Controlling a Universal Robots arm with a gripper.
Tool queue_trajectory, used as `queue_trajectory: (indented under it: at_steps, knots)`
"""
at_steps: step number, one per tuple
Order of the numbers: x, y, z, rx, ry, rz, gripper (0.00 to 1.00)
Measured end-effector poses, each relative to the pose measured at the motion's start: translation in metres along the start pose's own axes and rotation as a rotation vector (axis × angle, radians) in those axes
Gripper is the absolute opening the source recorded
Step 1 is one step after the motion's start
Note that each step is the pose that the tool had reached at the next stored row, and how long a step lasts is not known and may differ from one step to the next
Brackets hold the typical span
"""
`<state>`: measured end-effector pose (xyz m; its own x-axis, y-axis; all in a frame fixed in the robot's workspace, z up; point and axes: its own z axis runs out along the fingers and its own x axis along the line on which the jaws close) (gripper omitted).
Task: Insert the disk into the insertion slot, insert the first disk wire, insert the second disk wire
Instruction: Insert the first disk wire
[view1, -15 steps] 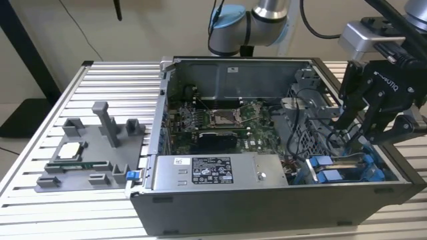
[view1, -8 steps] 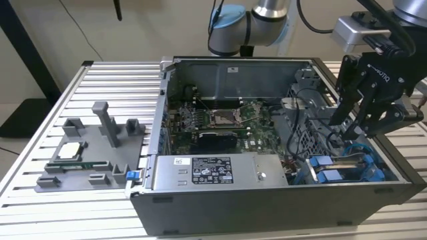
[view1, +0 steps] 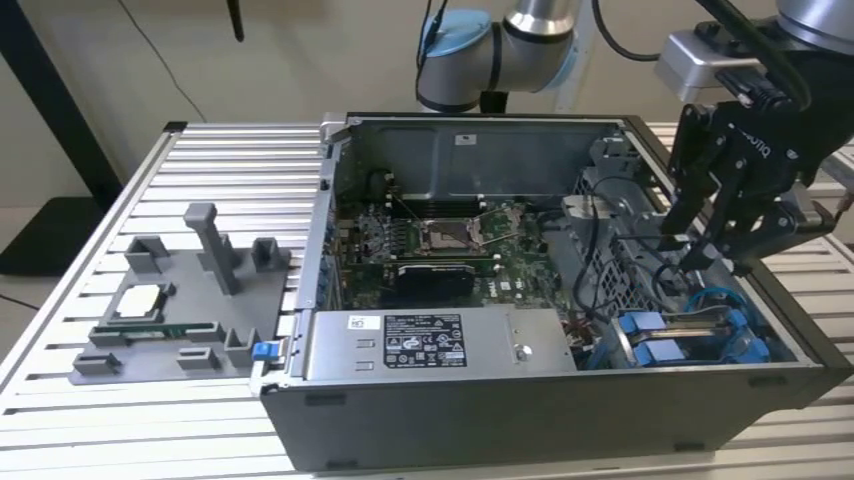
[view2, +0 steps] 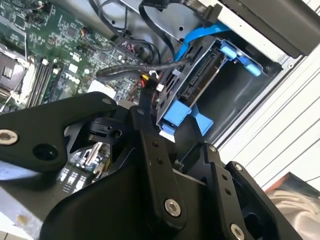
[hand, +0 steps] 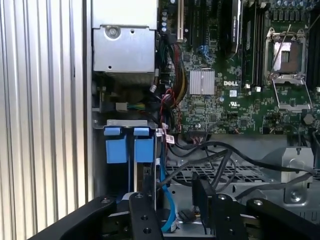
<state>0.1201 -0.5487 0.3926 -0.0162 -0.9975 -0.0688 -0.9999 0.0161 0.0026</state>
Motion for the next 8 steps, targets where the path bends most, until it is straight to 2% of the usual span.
queue_trajectory:
  at_steps: [5,8]
  knots:
    - [-0.0016,-0.0012,0.0036,0.0002,-0.0116,0.000,1.00]
    - [-0.0018,-0.0018,0.0056,0.0001,-0.0221,0.000,1.00]
